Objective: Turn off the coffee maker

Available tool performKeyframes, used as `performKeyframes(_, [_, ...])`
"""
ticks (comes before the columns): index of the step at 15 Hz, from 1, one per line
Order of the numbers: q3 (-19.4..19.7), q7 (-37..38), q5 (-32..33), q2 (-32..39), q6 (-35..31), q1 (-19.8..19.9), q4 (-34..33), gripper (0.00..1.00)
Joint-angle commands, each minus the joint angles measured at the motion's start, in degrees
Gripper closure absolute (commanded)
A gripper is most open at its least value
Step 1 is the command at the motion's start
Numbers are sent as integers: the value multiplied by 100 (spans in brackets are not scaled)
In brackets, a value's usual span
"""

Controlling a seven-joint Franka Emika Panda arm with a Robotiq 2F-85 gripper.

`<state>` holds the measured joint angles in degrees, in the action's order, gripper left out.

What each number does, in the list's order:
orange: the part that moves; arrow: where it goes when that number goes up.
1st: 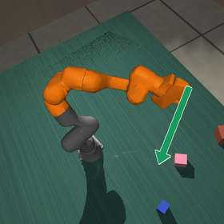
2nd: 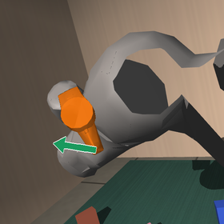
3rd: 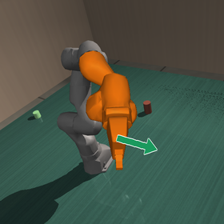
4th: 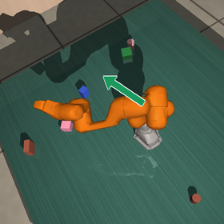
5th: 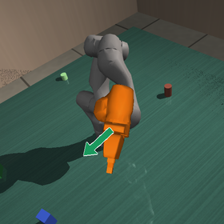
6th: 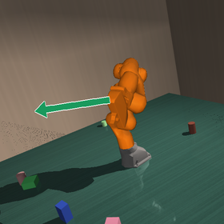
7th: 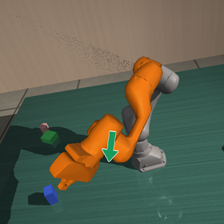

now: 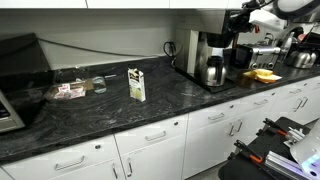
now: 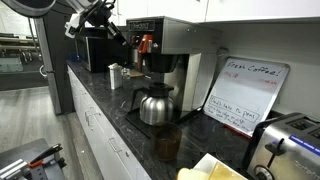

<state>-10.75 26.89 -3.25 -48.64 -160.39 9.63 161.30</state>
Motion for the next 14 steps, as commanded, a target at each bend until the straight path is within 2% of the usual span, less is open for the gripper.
performKeyframes(1, [-836,417,246,-691,1167,476,-7,100])
performKeyframes(5, [-702,258,230,-658,1172,351,-10,100])
performKeyframes(6, [-43,-70,-92,-17,47,38,-20,74])
performKeyframes(7, [-42,-70,-92,-16,46,38,-21,97])
performKeyframes(11, [-15,-67,-80,-53,142,89,-16,74])
performKeyframes(13, [-16,-67,-80,-54,143,88,-16,74])
performKeyframes(14, [-16,-67,-80,-54,143,88,-16,49])
